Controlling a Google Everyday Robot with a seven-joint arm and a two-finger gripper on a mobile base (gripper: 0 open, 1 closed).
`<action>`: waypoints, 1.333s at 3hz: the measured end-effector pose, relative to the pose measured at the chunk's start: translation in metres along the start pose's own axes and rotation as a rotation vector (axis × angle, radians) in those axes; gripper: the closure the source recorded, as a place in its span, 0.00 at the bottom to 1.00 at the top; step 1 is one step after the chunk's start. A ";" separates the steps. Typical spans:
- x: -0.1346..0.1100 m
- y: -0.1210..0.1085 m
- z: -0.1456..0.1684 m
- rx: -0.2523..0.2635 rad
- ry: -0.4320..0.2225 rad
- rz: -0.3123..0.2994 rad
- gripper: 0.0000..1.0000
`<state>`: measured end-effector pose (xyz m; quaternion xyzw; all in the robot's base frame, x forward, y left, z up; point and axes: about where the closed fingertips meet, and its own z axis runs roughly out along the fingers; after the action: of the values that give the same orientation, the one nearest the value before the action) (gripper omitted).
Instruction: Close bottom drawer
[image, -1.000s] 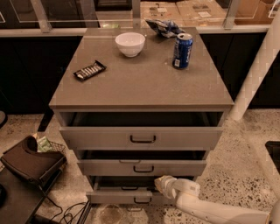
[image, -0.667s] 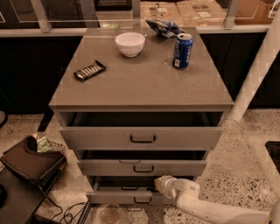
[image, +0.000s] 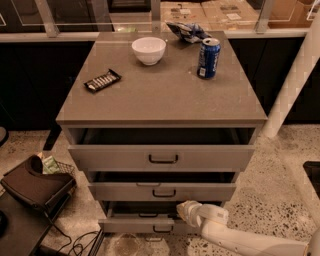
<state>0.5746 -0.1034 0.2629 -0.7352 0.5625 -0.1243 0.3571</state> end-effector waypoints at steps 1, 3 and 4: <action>0.001 0.019 -0.021 -0.053 0.038 0.019 1.00; -0.007 0.060 -0.051 -0.183 0.091 0.024 0.59; -0.004 0.046 -0.043 -0.134 0.086 0.026 0.35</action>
Offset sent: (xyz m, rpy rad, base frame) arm -0.1286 -0.0502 0.0053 -0.1921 0.2834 -0.1023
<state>0.5140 -0.1212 0.2636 -0.7441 0.5938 -0.1132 0.2844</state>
